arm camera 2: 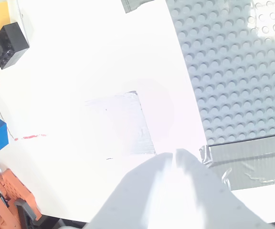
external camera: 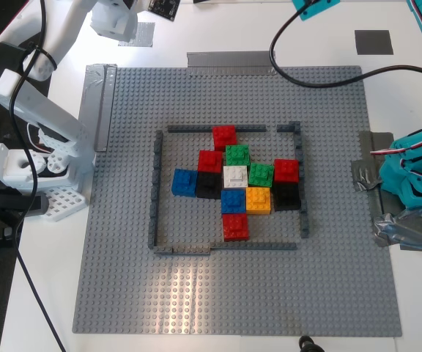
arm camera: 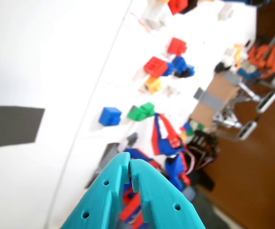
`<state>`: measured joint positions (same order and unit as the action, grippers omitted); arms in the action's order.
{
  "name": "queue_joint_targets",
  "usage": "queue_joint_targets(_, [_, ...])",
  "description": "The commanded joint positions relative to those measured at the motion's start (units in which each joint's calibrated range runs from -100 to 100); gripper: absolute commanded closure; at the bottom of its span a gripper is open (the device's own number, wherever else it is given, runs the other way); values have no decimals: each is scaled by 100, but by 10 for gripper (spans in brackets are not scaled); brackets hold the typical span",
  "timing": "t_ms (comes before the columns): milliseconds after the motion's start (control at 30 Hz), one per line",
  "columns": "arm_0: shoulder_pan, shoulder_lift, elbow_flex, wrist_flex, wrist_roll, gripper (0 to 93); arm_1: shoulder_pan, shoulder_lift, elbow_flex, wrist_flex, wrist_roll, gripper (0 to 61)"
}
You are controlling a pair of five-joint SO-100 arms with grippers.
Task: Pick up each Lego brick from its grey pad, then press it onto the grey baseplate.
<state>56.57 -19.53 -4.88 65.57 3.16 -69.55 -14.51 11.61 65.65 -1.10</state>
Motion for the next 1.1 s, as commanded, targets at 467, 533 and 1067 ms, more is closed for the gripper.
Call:
queue_joint_targets(467, [1659, -185, 104, 2483, -856, 927, -35, -197, -398, 18, -19, 612])
queue_joint_targets(533, [1681, -168, 113, 2483, -856, 927, -28, -197, -398, 26, -15, 612])
queue_joint_targets(1067, [1725, -133, 863, 2475, -822, 927, -6, -206, -398, 50, -15, 612])
